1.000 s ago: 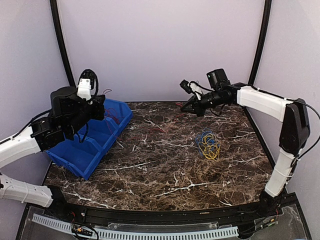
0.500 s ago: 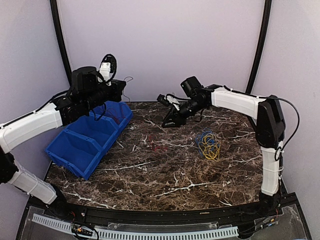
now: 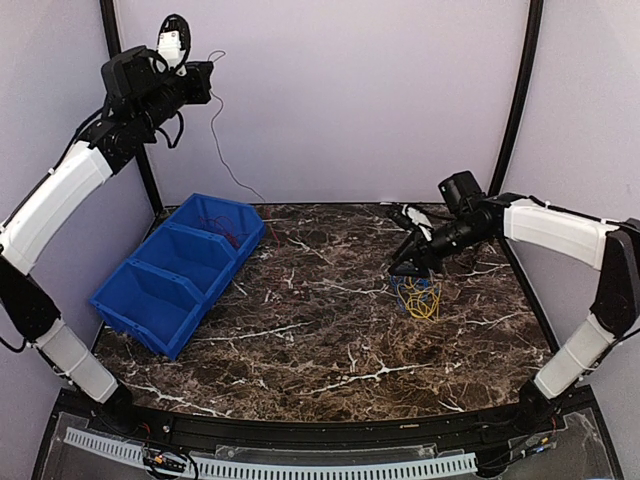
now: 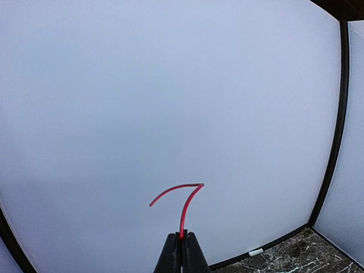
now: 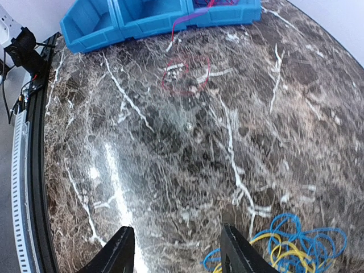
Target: Untangle the cables
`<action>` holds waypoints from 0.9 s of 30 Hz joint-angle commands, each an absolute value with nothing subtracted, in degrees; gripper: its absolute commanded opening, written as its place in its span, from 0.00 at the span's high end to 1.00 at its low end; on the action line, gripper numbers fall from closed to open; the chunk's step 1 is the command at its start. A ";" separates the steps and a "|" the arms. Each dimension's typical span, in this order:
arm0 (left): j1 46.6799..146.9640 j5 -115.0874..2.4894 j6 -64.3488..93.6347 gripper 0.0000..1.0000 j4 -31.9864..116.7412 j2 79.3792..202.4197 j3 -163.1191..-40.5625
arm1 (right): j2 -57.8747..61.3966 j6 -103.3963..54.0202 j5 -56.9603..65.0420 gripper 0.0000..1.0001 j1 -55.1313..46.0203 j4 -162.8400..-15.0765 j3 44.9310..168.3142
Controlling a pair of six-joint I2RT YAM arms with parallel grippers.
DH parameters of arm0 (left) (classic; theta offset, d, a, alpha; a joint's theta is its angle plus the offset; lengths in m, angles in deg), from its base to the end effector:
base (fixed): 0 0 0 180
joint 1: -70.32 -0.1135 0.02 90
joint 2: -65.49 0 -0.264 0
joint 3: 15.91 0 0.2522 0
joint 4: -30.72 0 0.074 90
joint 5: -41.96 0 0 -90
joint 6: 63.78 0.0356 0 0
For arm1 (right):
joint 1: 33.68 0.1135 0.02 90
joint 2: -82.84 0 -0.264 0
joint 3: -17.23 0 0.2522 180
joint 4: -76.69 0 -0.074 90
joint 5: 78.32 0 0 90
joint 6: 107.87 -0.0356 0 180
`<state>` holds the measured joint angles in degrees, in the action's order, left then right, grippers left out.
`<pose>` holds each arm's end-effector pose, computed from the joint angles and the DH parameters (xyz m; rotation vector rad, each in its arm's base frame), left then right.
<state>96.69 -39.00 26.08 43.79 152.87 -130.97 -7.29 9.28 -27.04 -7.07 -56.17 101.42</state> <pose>0.3043 -0.1446 0.5219 0.1677 1.3140 -0.2896 0.2874 0.1689 0.2700 -1.3224 1.9927 0.8309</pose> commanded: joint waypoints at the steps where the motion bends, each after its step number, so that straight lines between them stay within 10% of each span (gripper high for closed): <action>1: 92.66 -41.34 29.51 1.00 46.38 158.48 -142.97 | -1.07 10.03 -27.30 0.47 -9.86 -60.01 92.32; 6: 87.35 -44.46 27.82 1.00 51.12 164.41 -152.35 | 6.77 10.10 -26.49 0.41 -11.58 -65.04 83.74; 27: 85.70 -45.99 20.28 1.00 38.24 160.09 -108.62 | 11.89 11.30 -25.82 0.34 -17.45 -71.88 76.20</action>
<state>85.59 -45.32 22.54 43.84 162.88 -110.47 11.93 10.42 -25.77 -17.24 -69.85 77.01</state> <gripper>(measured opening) 0.020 0.657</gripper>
